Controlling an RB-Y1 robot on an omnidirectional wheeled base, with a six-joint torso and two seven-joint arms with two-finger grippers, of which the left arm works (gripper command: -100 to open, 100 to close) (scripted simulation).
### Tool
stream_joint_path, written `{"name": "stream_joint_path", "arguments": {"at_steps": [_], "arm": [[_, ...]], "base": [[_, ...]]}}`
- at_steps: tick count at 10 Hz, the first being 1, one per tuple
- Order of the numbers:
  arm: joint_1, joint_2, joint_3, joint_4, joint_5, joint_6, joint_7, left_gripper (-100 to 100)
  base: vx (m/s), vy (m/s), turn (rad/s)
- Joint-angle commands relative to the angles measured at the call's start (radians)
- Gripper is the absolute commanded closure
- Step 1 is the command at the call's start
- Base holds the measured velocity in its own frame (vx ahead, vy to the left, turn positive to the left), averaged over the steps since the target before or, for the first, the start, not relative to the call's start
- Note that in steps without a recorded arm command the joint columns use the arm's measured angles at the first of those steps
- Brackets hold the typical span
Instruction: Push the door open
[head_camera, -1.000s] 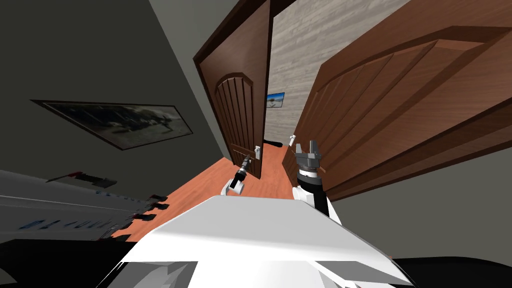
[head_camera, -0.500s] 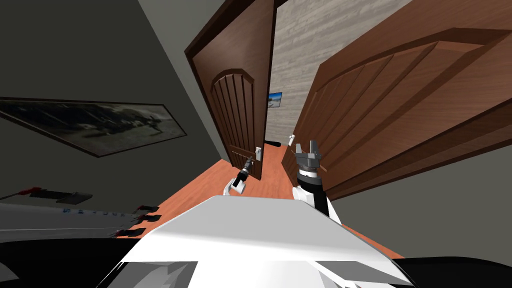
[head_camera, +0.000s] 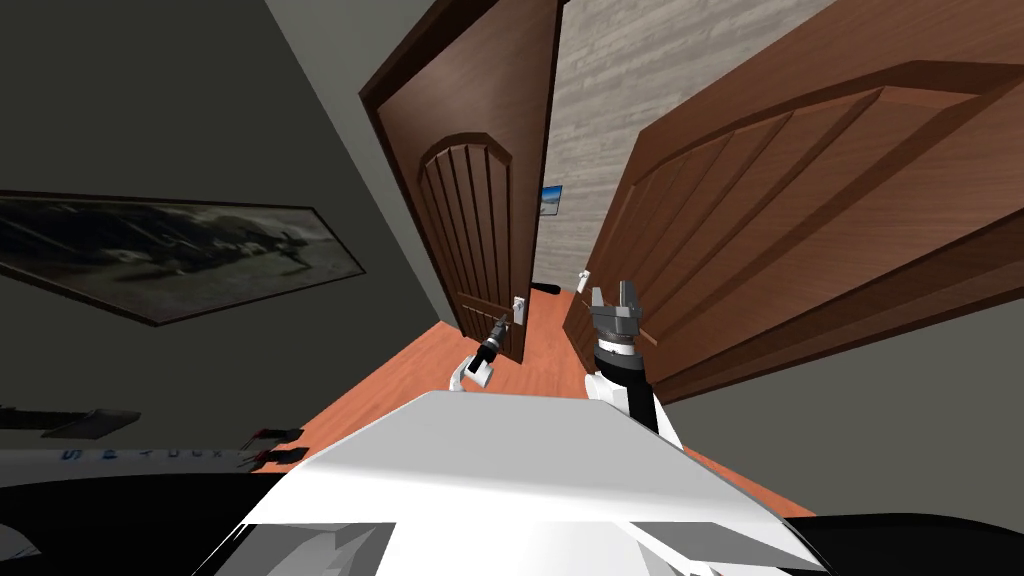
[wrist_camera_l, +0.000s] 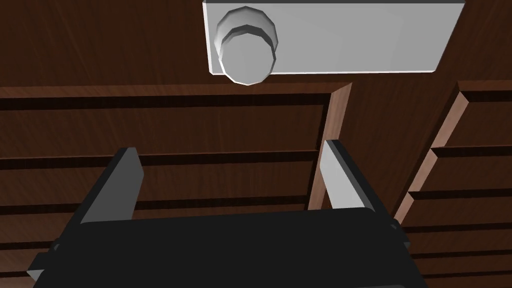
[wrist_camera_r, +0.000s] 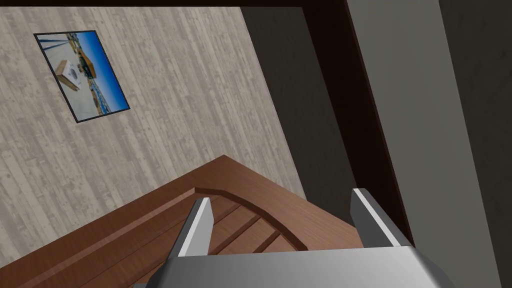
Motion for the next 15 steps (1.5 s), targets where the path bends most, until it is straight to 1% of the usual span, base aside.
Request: {"name": "stream_joint_path", "arguments": {"at_steps": [1,6,7,8,9,14,15], "arm": [[-0.004,-0.003,0.004,0.008,0.0,-0.003,-0.002,-100],[-0.025,-0.02,0.026,0.052,0.001,-0.021,-0.008,-100],[-0.027,-0.022,0.028,0.057,0.001,-0.022,-0.008,-100],[-0.025,-0.02,0.026,0.053,0.001,-0.02,-0.008,-100],[-0.025,-0.02,0.026,0.053,0.001,-0.02,-0.008,100],[-0.025,-0.02,0.026,0.053,0.001,-0.02,-0.008,100],[-0.033,-0.019,0.042,0.059,0.001,-0.019,-0.014,100]], "base": [[0.181,-0.053,-0.033],[0.2,-0.088,-0.031],[0.174,-0.079,-0.025],[0.081,-0.037,0.004],[-0.01,0.006,0.004],[-0.01,0.005,-0.006],[0.081,-0.058,0.044]]}}
